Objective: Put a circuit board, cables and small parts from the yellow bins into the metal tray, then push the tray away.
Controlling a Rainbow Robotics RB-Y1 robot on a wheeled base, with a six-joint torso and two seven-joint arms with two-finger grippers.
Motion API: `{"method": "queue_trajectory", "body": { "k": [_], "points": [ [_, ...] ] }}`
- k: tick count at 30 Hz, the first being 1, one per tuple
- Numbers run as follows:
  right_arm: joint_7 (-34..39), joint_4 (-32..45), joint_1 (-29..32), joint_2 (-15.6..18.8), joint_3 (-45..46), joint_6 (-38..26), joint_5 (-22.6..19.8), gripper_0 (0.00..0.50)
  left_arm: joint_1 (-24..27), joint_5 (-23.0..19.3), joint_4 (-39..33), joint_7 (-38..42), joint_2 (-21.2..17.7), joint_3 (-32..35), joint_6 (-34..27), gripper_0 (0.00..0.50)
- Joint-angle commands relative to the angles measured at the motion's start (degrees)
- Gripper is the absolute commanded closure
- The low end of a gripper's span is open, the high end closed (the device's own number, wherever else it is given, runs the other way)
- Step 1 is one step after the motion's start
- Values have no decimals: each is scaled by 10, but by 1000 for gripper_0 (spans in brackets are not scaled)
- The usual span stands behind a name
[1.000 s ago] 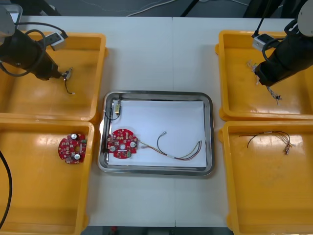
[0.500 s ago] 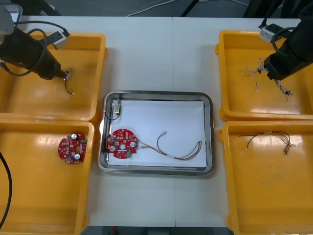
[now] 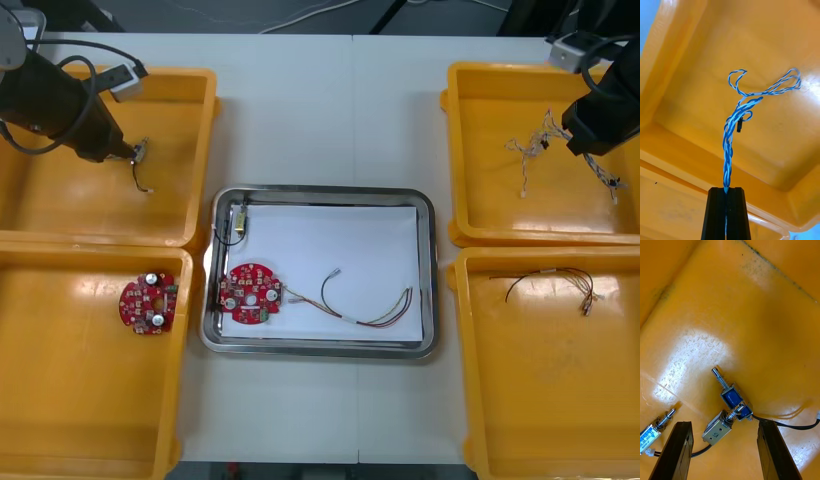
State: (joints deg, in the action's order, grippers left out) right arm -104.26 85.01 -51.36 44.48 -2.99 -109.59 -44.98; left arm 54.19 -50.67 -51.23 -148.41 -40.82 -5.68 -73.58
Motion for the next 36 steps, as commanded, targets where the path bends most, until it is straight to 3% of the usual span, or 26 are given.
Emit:
{"method": "queue_trajectory", "body": {
  "k": [1, 17, 26, 36],
  "points": [
    [3, 38, -28, 30, 30, -4, -11, 500, 4, -22, -19, -66, -42, -29, 1, 0],
    [18, 39, -86, 44, 35, -4, -34, 500, 27, -27, -19, -66, -59, -108, 36, 0],
    [30, 39, -95, 87, 36, -4, -99, 500, 28, -21, -19, -66, -58, -143, 80, 0],
    [41, 39, -115, 116, 34, -4, -121, 500, 27, -15, -7, -66, -58, -158, 89, 0]
  ]
}}
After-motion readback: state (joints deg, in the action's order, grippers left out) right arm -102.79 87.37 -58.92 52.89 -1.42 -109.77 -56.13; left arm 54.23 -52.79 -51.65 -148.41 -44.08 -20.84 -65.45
